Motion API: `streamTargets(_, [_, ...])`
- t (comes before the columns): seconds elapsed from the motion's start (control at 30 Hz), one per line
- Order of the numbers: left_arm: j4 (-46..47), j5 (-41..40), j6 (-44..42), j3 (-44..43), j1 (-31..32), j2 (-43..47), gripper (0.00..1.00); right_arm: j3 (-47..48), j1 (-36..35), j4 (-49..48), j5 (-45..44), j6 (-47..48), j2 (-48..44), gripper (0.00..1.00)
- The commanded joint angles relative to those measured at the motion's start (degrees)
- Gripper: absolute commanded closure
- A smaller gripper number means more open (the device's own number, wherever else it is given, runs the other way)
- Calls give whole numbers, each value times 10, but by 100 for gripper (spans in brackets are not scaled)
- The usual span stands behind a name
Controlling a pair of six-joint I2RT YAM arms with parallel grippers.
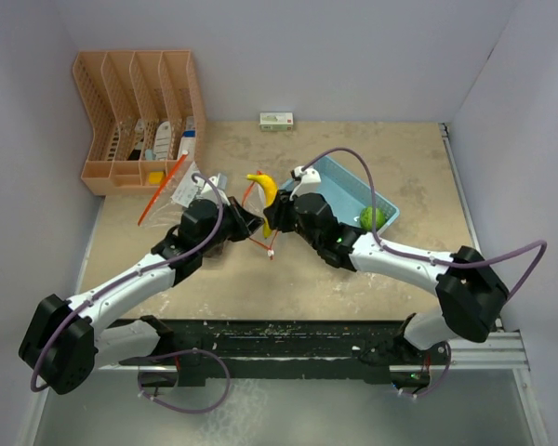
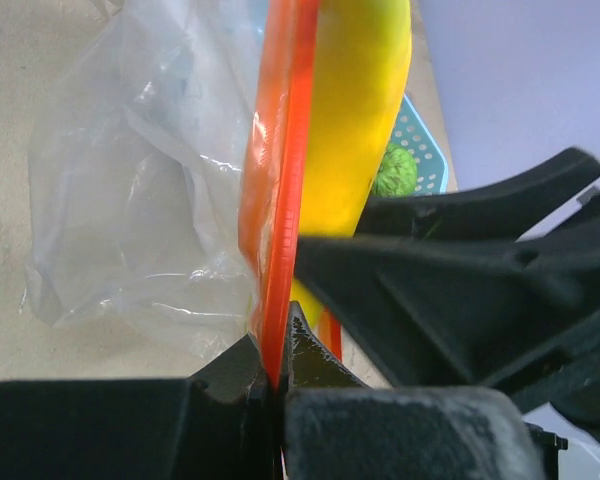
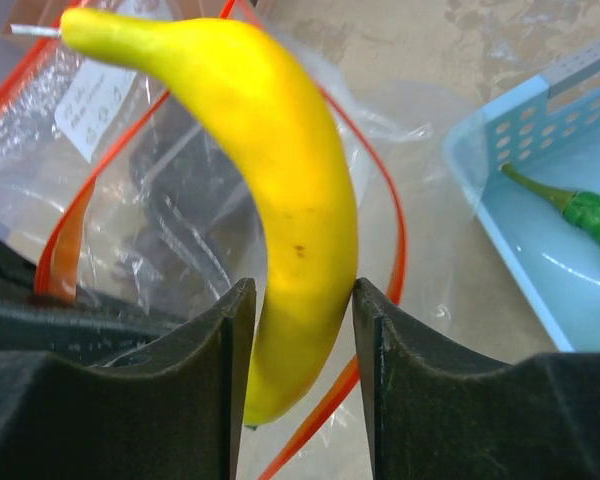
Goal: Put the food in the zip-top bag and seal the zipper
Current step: Place the fake fruit in the zipper food storage bag.
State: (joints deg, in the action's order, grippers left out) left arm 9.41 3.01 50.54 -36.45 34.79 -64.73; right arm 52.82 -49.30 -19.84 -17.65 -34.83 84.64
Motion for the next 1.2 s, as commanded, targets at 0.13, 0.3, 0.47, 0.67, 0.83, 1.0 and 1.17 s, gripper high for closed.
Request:
streamTargets(0.13, [30,3,3,-24,0,-5,100,14,-31,42,-20,37,-24,35])
streamTargets(0.3, [34,5,4,-22,0,-9,100,13,-32,70,-27,47,-53,17])
streamTargets(0.47, [33,5,4,-18,0,-6,100,10,-32,86,-29,56,-95,15])
streamTargets(0.67, [31,4,6,-18,0,3,100,-16,18,76,24,22,-99,31])
streamTargets(0.83, [25,2,4,-16,0,12,100,-78,92,-42,178,-11,-96,40])
streamTargets(1.0, [25,4,4,-17,0,15,100,-79,101,-76,212,-19,-74,40])
streamTargets(1.17, [24,3,4,-14,0,20,100,-86,108,-111,248,-34,-51,43])
